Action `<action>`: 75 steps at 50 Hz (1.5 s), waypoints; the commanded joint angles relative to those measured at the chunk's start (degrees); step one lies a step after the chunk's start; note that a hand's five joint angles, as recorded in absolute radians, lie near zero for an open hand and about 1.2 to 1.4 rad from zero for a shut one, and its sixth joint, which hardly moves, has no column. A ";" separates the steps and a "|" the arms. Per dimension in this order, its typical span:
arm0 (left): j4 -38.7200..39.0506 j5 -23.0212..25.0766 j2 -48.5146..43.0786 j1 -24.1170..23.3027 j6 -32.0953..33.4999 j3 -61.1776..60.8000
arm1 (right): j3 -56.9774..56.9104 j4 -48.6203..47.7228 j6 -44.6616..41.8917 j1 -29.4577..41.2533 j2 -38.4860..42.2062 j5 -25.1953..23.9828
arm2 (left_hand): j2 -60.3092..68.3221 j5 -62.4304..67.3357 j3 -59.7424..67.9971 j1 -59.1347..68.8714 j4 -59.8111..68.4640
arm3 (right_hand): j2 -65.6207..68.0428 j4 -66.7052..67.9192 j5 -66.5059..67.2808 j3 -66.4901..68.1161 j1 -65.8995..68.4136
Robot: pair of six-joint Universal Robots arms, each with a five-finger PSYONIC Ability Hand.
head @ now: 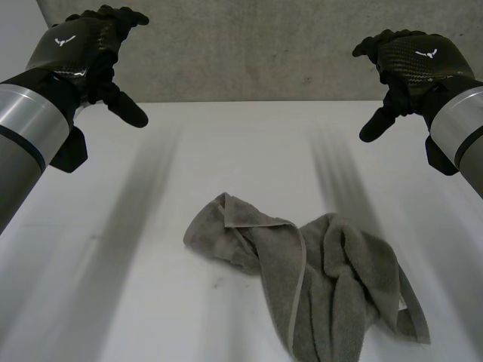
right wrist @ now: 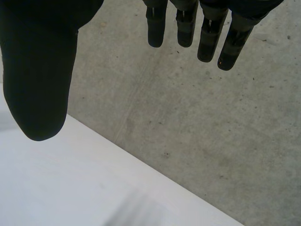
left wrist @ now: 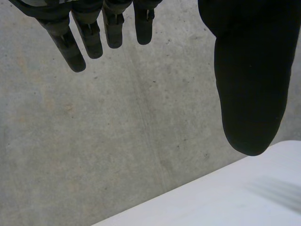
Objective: Fold the towel.
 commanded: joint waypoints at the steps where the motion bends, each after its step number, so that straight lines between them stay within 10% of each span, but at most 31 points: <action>1: -0.02 0.08 -1.26 -0.17 0.35 -0.09 | 0.00 0.00 -0.53 0.00 0.09 0.08 | 1.87 0.85 1.90 1.96 1.94 | -2.68 -2.95 -2.81 -1.94 -1.13; 17: 0.07 7.54 -17.93 -7.47 2.19 2.19 | 2.18 14.48 -26.71 -0.53 2.37 0.69 | 5.74 4.71 5.77 5.83 5.80 | -2.68 -2.95 -2.81 -1.94 -1.13; 38: 3.14 11.69 -42.74 -12.57 17.93 13.44 | 19.77 8.01 -12.48 -0.62 10.97 -3.88 | 30.26 29.23 30.28 30.34 30.32 | 7.58 7.31 7.45 8.32 9.13; 50: 8.67 10.81 -43.71 -12.31 21.96 14.76 | 11.61 -0.09 -17.66 0.17 15.72 -0.45 | 69.64 68.61 69.67 69.73 69.70 | 67.30 67.02 67.16 68.04 68.84; 59: 17.12 7.73 -39.58 -10.72 28.04 17.93 | -2.38 -2.55 -23.82 0.08 17.31 0.34 | 69.64 68.61 69.67 69.73 69.70 | 67.32 67.05 67.19 68.06 68.87; 66: 34.49 -0.60 -25.20 -5.02 18.31 16.09 | -12.92 -26.24 -23.47 -0.01 10.30 7.45 | 69.64 68.61 69.67 69.73 69.70 | 67.32 67.05 67.19 68.06 68.87; 75: 33.99 -0.27 -17.17 2.02 12.39 7.91 | -11.96 -14.77 -24.26 -0.18 9.75 7.02 | 69.64 68.61 69.67 69.73 69.70 | 67.32 67.05 67.19 68.06 68.87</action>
